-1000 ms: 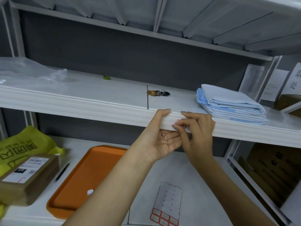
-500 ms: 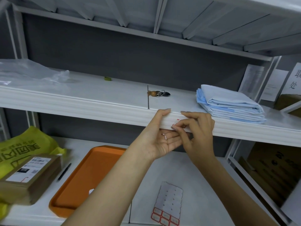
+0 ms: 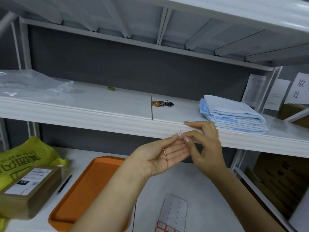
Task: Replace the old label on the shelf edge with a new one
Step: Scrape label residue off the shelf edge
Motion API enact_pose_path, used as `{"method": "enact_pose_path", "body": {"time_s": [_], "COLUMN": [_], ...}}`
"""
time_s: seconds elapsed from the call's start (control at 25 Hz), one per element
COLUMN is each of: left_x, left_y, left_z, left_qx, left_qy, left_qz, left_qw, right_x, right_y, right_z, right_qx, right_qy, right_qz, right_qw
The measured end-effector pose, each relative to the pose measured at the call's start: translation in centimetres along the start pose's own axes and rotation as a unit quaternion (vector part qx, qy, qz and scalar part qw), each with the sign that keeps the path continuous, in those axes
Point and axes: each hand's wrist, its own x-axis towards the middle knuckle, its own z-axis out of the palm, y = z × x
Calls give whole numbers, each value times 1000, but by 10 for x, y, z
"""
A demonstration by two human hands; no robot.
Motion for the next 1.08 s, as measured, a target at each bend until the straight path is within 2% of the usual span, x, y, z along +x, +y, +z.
{"method": "enact_pose_path", "body": {"time_s": [0.4,0.76,1.08], "left_x": [6,2,5], "left_y": [-16,-22,-24], "left_z": [-1,-5,-4], "left_qx": [-113,-133,-137], "left_qy": [29,52,62], "left_qz": [31,33,37], "left_qw": [993,989,988], "right_x": [-1,5,1], "right_y": [0,0,10], "right_z": [5,18,26], "right_qx": [-1,-23,-60], "right_qy": [24,137,168], "right_qz": [-16,13,-78], "right_qw": [1000,990,981]}}
